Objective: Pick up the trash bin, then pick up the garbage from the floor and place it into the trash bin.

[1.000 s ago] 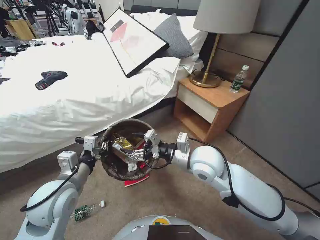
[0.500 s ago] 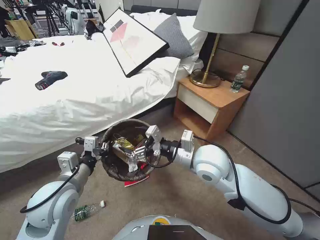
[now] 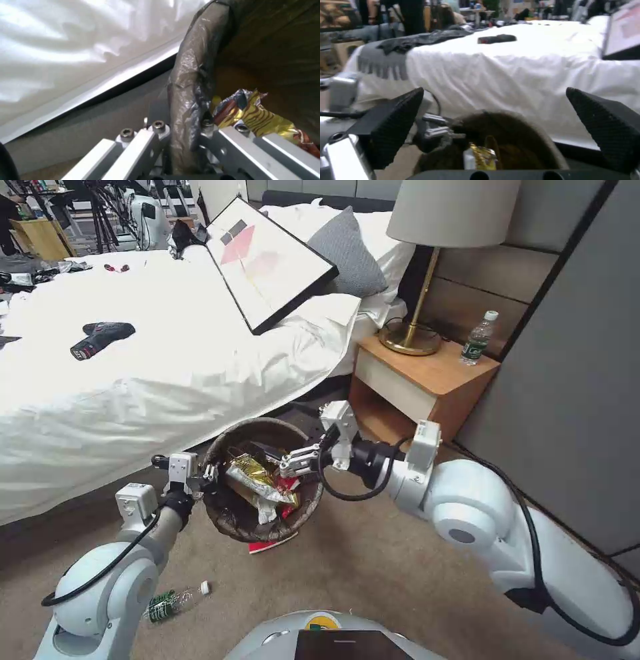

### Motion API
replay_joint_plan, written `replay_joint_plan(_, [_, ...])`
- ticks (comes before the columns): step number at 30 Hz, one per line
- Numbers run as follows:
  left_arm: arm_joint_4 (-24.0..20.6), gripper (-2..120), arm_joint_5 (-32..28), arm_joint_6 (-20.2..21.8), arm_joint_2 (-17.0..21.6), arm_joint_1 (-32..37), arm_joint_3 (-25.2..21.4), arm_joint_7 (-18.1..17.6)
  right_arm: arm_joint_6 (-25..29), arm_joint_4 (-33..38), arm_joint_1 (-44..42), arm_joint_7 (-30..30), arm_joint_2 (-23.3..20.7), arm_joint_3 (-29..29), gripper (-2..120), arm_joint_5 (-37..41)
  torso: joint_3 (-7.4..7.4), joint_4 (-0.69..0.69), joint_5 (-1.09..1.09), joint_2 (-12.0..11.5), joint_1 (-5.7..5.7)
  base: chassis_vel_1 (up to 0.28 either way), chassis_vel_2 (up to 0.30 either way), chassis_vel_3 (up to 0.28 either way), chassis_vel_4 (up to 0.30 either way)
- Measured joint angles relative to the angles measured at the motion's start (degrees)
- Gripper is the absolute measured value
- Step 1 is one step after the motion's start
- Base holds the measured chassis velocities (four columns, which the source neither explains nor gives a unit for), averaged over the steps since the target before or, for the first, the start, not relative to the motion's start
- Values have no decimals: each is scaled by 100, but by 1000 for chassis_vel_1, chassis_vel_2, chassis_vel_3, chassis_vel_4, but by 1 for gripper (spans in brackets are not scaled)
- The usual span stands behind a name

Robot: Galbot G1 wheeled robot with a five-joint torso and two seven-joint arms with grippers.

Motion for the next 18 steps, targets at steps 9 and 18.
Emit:
replay_joint_plan(9, [2,2,-5,-10,-8,-20,-29,3,790,-206,-1106,376,-42,697,100,-1225,0,1,0,0,0,0,0,0,0])
replay_joint_plan(18, [3,2,-12,-17,-10,-18,-41,9,1421,-289,-2981,360,610,2150,100,-2174,0,-2,-1,0,0,0,0,0,0])
